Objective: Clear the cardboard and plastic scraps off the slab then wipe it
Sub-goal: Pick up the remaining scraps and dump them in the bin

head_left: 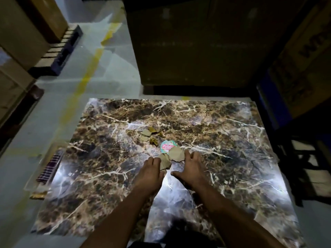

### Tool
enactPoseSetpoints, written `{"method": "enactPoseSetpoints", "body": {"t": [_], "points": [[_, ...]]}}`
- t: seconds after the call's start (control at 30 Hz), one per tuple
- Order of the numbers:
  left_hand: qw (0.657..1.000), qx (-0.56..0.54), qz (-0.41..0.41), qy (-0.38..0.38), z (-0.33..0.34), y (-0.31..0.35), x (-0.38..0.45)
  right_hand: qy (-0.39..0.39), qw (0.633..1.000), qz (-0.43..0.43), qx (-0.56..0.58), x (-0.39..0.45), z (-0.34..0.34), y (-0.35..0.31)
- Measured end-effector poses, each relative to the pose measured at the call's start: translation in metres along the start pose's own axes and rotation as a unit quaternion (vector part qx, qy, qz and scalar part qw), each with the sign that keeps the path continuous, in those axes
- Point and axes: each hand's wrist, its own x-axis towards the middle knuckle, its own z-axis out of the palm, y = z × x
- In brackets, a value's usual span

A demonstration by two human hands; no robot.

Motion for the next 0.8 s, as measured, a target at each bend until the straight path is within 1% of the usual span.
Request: {"method": "enactPoseSetpoints", "body": {"t": [0.1,0.2,0.23,0.27,0.33,0.37,0.4,0.43,0.53,0.6,0.7,0.77,0.8], "points": [[0.999,-0.037,-0.005,0.013,0.000,-0.002,0.017,0.027,0.999,-0.015,0.032,0.015,0.004,-0.022],[0.996,-0.084,0.039,0.010,-0.007,-0.015,0.027,-0.003,0.997,-0.030,0.076,0.028,0.002,-0.042],[0.995,-0.088,0.042,0.020,-0.012,-0.021,0.029,0.001,0.995,-0.038,0.088,0.030,0.000,-0.042],[0.995,-0.086,0.039,0.044,-0.018,-0.028,0.032,0.020,0.993,-0.043,0.104,0.032,-0.002,-0.041],[0.990,-0.075,0.051,0.107,-0.031,-0.044,0.041,0.082,0.987,-0.044,0.132,0.036,-0.009,-0.034],[0.989,-0.065,0.059,0.123,-0.038,-0.051,0.046,0.107,0.984,-0.044,0.135,0.039,-0.015,-0.031],[0.990,-0.052,0.059,0.119,-0.043,-0.058,0.053,0.117,0.984,-0.046,0.127,0.044,-0.020,-0.030],[0.992,-0.046,0.053,0.100,-0.048,-0.064,0.062,0.114,0.986,-0.055,0.108,0.052,-0.025,-0.031],[0.996,-0.062,0.056,0.029,-0.054,-0.076,0.092,0.044,0.992,-0.112,0.039,0.080,-0.033,-0.045],[0.996,-0.037,0.084,-0.009,-0.051,-0.079,0.112,0.016,0.987,-0.162,-0.015,0.099,-0.030,-0.055],[0.994,-0.024,0.095,-0.052,-0.043,-0.081,0.131,0.004,0.973,-0.220,-0.065,0.124,-0.023,-0.067],[0.992,-0.036,0.106,-0.064,-0.040,-0.077,0.127,-0.019,0.965,-0.246,-0.090,0.131,-0.018,-0.068],[0.992,-0.047,0.106,-0.056,-0.038,-0.076,0.122,-0.030,0.962,-0.254,-0.093,0.131,-0.016,-0.066]]}}
